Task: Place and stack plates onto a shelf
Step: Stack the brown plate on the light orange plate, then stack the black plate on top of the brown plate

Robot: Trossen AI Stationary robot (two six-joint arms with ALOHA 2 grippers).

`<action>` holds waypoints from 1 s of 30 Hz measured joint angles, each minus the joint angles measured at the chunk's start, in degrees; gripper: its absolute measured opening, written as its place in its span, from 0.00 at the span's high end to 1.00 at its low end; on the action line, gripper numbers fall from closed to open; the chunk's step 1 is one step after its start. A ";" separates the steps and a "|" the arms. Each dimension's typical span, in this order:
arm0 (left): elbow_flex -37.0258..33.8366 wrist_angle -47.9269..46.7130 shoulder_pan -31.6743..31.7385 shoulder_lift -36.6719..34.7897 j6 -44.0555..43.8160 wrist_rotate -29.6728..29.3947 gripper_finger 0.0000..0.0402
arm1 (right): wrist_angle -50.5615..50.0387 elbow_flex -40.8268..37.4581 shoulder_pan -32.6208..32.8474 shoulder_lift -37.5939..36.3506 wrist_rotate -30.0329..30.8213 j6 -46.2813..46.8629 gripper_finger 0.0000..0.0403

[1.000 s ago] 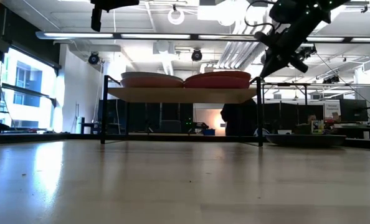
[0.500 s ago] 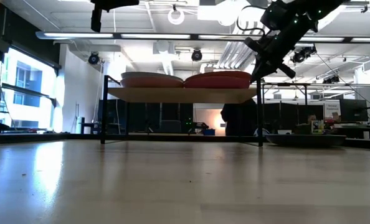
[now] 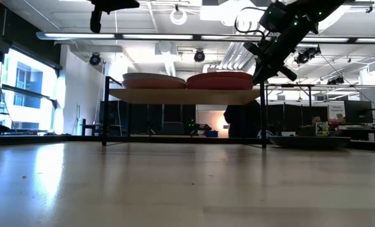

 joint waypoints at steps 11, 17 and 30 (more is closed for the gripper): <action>0.00 -1.07 0.00 0.02 0.08 -0.12 1.00 | -1.06 0.07 -2.19 -2.59 0.34 -2.01 1.00; -0.03 -0.96 0.00 -3.30 4.54 3.34 1.00 | -9.30 0.11 -2.07 -10.15 0.42 -5.53 1.00; -0.02 -2.97 0.00 -11.58 18.43 4.20 1.00 | -15.80 0.11 16.45 -33.58 6.52 -3.96 1.00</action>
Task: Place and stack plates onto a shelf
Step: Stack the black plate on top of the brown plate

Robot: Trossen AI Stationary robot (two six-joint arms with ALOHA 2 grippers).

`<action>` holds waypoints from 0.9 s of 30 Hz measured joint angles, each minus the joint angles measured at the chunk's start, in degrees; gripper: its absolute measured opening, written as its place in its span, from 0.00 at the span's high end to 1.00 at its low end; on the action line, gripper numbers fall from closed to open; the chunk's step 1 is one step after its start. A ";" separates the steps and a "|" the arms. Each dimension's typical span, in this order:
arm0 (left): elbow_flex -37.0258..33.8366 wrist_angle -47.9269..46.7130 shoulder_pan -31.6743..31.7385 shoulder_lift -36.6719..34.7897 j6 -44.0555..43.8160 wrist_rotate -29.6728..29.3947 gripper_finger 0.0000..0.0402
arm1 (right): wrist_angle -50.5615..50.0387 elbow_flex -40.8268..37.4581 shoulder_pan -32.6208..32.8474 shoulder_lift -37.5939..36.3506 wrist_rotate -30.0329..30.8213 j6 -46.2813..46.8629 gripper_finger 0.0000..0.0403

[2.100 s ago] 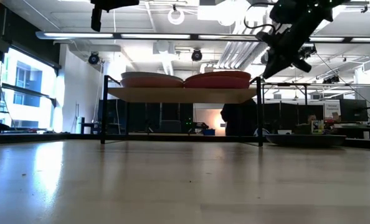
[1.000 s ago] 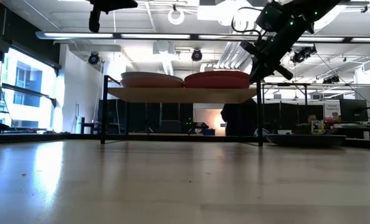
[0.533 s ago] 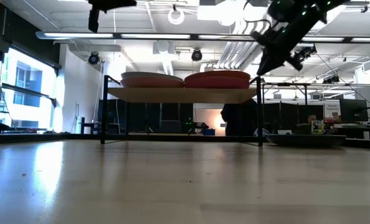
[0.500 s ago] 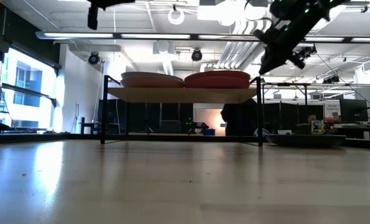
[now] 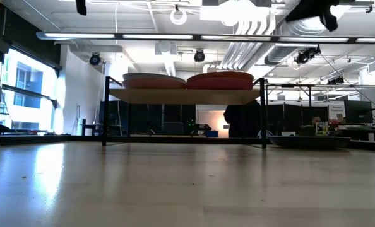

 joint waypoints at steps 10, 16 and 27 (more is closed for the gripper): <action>-1.46 0.24 -0.30 -0.08 -3.15 7.55 1.00 | 17.60 0.00 14.78 -2.34 -4.32 -3.99 1.00; -3.61 1.31 -5.45 -0.07 -4.36 6.49 1.00 | 21.09 0.00 19.54 2.54 -5.30 -6.21 1.00; -4.17 9.62 -11.41 -0.86 2.16 0.57 1.00 | 21.11 -0.02 22.02 7.15 -4.21 -6.20 1.00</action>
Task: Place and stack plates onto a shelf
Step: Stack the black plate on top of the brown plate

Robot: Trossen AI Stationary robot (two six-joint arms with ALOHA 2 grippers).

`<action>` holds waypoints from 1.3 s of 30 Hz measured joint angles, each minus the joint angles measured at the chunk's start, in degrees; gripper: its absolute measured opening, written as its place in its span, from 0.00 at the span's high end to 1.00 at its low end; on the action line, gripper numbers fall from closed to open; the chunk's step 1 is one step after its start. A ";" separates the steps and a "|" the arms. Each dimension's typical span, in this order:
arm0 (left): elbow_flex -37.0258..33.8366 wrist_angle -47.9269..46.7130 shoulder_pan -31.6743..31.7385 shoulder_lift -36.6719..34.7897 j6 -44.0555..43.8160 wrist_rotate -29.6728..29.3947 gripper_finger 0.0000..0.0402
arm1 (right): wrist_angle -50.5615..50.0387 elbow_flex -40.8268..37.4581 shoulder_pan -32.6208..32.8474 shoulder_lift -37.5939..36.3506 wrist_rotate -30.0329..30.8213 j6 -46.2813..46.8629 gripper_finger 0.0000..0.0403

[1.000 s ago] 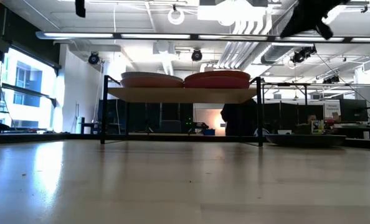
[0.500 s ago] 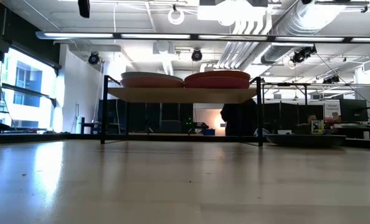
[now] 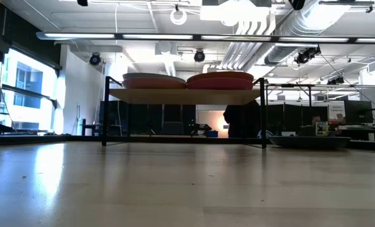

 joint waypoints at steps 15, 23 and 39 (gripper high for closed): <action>0.00 -1.04 0.02 -0.30 0.02 -0.89 1.00 | 0.04 0.00 -0.02 -0.57 0.02 0.46 1.00; 0.00 -1.49 0.02 -0.32 0.02 -1.08 1.00 | 0.03 0.00 -0.02 -0.57 0.02 0.46 1.00; 0.04 -1.53 0.04 -0.31 0.04 -5.10 1.00 | -15.45 0.00 -0.31 -0.92 13.82 16.36 1.00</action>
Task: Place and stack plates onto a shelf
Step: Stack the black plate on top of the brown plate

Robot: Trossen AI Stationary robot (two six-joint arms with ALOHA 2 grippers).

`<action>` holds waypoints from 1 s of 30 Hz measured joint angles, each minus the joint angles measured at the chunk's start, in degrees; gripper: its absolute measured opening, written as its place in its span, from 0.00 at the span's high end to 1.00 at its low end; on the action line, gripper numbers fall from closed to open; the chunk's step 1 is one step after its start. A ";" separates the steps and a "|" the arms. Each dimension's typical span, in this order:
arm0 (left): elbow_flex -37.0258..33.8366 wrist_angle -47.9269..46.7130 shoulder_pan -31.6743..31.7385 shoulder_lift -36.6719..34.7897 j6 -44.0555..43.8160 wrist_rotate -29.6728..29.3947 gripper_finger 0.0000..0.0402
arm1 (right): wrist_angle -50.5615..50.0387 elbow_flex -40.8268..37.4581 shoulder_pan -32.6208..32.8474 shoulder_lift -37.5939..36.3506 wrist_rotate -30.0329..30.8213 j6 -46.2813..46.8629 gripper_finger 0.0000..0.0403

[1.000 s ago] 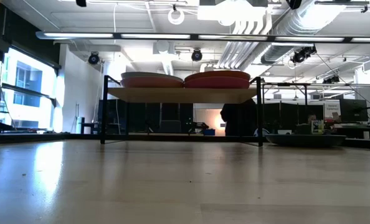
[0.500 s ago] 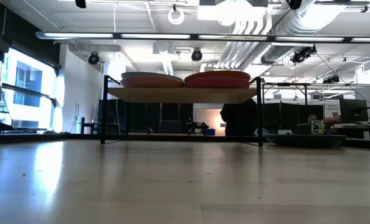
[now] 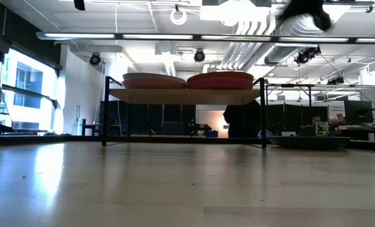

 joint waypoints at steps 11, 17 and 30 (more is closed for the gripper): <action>0.02 -0.11 0.06 -0.01 -0.02 -2.08 1.00 | -46.24 -0.04 0.53 3.06 4.48 39.52 1.00; 0.02 -0.29 0.11 -0.02 0.02 -2.08 1.00 | -45.28 -4.91 0.05 3.03 3.95 42.42 1.00; 0.02 -0.37 0.17 -0.01 0.98 -2.53 1.00 | -25.67 -20.82 -13.29 -0.88 4.38 41.62 0.92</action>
